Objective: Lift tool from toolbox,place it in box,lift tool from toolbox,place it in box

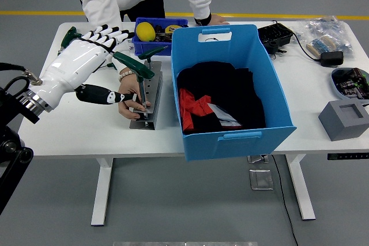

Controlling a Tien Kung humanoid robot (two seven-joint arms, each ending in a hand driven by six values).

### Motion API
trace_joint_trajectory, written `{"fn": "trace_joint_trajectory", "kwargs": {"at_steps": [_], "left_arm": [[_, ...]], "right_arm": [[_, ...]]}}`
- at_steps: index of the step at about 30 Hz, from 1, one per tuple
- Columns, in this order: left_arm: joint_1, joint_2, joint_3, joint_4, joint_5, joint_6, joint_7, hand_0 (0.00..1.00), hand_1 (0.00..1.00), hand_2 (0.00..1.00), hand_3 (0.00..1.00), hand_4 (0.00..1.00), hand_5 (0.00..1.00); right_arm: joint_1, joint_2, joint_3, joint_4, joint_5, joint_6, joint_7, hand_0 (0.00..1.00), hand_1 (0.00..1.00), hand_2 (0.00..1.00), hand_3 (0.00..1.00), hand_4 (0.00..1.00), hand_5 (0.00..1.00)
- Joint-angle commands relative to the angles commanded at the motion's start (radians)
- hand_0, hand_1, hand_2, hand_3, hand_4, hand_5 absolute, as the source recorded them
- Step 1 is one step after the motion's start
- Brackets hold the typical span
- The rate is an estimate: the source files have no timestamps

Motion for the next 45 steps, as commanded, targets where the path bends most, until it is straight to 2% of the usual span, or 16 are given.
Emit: {"fn": "trace_joint_trajectory", "kwargs": {"at_steps": [4, 7, 10, 12, 16, 17, 22, 23, 27, 28, 29, 34, 35, 40, 41, 45], "left_arm": [[-0.115, 0.037, 0.110, 0.080, 0.000, -0.008, -0.008, 0.998, 0.998, 0.998, 0.998, 0.998, 0.312], [-0.195, 0.049, 0.184, 0.161, 0.000, -0.004, -0.013, 0.998, 0.998, 0.998, 0.998, 0.998, 0.317], [-0.259, 0.063, 0.244, 0.229, 0.000, 0.008, -0.021, 0.998, 0.998, 0.998, 0.998, 0.998, 0.317], [-0.295, 0.074, 0.283, 0.273, 0.000, 0.027, -0.032, 0.998, 0.989, 0.993, 0.960, 0.998, 0.320], [-0.352, 0.095, 0.348, 0.349, 0.000, 0.042, -0.046, 0.998, 0.989, 0.993, 0.960, 0.998, 0.320], [-0.366, 0.101, 0.367, 0.368, 0.000, 0.047, -0.051, 0.955, 0.838, 0.834, 0.864, 0.998, 0.320], [-0.414, 0.118, 0.442, 0.435, 0.000, 0.082, -0.073, 0.955, 0.838, 0.834, 0.864, 0.998, 0.320], [-0.420, 0.119, 0.452, 0.443, 0.000, 0.087, -0.076, 0.889, 0.754, 0.751, 0.804, 0.998, 0.316], [-0.454, 0.123, 0.509, 0.489, 0.000, 0.117, -0.093, 0.889, 0.754, 0.751, 0.804, 0.998, 0.316], [-0.460, 0.123, 0.519, 0.499, 0.000, 0.121, -0.095, 0.889, 0.754, 0.751, 0.804, 0.998, 0.316], [-0.467, 0.121, 0.528, 0.510, 0.000, 0.124, -0.097, 0.802, 0.617, 0.622, 0.728, 0.998, 0.316], [-0.490, 0.110, 0.545, 0.547, -0.020, 0.138, -0.104, 0.802, 0.617, 0.622, 0.728, 0.998, 0.316], [-0.494, 0.108, 0.548, 0.552, -0.024, 0.140, -0.105, 0.679, 0.501, 0.517, 0.651, 0.998, 0.317], [-0.519, 0.095, 0.569, 0.573, -0.035, 0.144, -0.110, 0.679, 0.501, 0.517, 0.651, 0.998, 0.317], [-0.524, 0.092, 0.575, 0.578, -0.039, 0.146, -0.112, 0.585, 0.401, 0.412, 0.568, 0.998, 0.317], [-0.541, 0.085, 0.591, 0.595, -0.048, 0.150, -0.116, 0.585, 0.401, 0.412, 0.568, 0.998, 0.317]], "right_arm": [[0.000, 0.000, -0.001, 0.000, 0.003, -0.001, -0.001, 0.628, 0.629, 0.688, 0.550, 0.808, 0.637], [0.000, 0.001, 0.000, 0.000, 0.005, -0.002, -0.002, 0.630, 0.629, 0.688, 0.551, 0.808, 0.637], [0.001, 0.001, -0.002, 0.000, 0.006, -0.002, -0.002, 0.630, 0.629, 0.688, 0.551, 0.808, 0.637], [0.001, 0.001, -0.003, 0.000, 0.010, -0.003, -0.002, 0.629, 0.631, 0.689, 0.552, 0.808, 0.638], [0.003, 0.001, -0.006, 0.000, 0.015, -0.004, -0.003, 0.629, 0.631, 0.689, 0.552, 0.808, 0.638], [0.003, 0.001, -0.008, 0.000, 0.018, -0.004, -0.002, 0.629, 0.632, 0.688, 0.551, 0.809, 0.639], [0.001, 0.002, -0.008, 0.000, 0.016, -0.005, -0.003, 0.629, 0.632, 0.688, 0.551, 0.809, 0.639], [0.001, 0.002, -0.009, 0.000, 0.016, -0.005, -0.003, 0.630, 0.632, 0.688, 0.551, 0.809, 0.641], [-0.001, 0.003, -0.009, 0.000, 0.014, -0.005, -0.003, 0.630, 0.632, 0.688, 0.551, 0.809, 0.641], [-0.002, 0.003, -0.009, 0.000, 0.013, -0.004, -0.003, 0.630, 0.632, 0.688, 0.551, 0.809, 0.641], [-0.003, 0.004, -0.009, 0.000, 0.013, -0.004, -0.003, 0.628, 0.633, 0.688, 0.551, 0.809, 0.641], [-0.005, 0.005, -0.010, 0.000, 0.016, -0.005, -0.004, 0.628, 0.633, 0.688, 0.551, 0.809, 0.641], [-0.005, 0.005, -0.010, 0.000, 0.016, -0.005, -0.004, 0.628, 0.633, 0.688, 0.551, 0.808, 0.641], [-0.005, 0.005, -0.017, 0.000, 0.022, -0.005, -0.003, 0.628, 0.633, 0.688, 0.551, 0.808, 0.641], [-0.004, 0.005, -0.019, 0.000, 0.023, -0.005, -0.003, 0.628, 0.633, 0.688, 0.551, 0.807, 0.640], [-0.002, 0.004, -0.024, 0.000, 0.029, -0.006, -0.002, 0.628, 0.633, 0.688, 0.551, 0.807, 0.640]]}}
